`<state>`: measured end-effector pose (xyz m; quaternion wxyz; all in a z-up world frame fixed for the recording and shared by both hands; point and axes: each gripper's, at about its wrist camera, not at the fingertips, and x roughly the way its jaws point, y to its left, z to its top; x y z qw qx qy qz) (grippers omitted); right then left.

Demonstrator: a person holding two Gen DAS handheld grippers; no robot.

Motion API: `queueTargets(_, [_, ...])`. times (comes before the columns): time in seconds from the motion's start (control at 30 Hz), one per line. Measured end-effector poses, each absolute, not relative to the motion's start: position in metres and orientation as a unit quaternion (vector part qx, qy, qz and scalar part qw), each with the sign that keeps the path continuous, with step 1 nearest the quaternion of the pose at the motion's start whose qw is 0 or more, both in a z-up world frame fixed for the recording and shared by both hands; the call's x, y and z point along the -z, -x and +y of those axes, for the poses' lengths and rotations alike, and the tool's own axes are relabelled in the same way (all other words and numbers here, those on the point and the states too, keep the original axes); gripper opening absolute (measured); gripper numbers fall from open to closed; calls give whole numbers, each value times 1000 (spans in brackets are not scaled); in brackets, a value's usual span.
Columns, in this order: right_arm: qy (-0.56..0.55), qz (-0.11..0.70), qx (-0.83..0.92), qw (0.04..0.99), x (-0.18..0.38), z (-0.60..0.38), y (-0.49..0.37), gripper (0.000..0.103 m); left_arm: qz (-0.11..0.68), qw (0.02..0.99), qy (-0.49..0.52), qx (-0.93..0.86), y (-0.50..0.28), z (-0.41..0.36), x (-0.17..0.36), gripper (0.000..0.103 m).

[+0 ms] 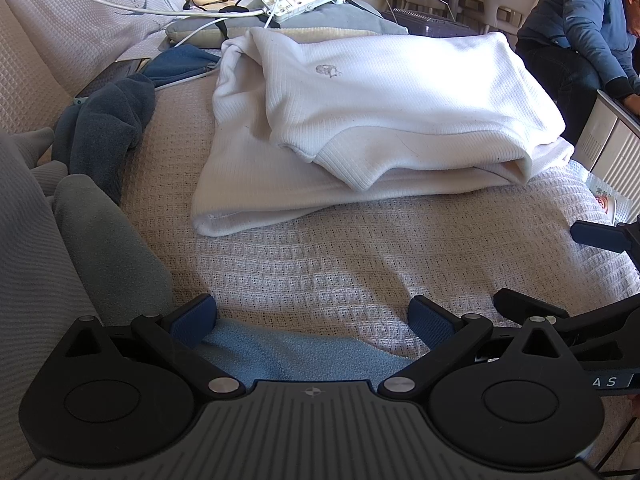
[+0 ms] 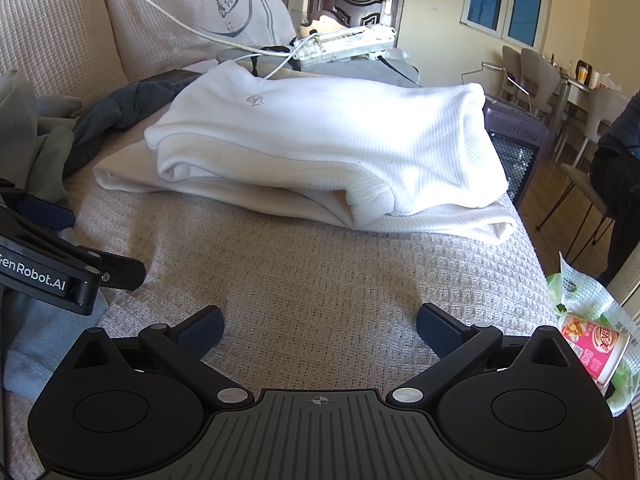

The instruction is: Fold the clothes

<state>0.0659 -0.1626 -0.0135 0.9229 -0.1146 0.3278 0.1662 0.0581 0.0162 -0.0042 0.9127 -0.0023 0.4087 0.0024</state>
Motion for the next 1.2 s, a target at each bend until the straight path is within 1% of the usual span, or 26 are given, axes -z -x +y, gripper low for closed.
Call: queueTargets(1.2, [118,327,-167,923,14,-162,-65,103,412,911,7,-1,-58,17,5,103])
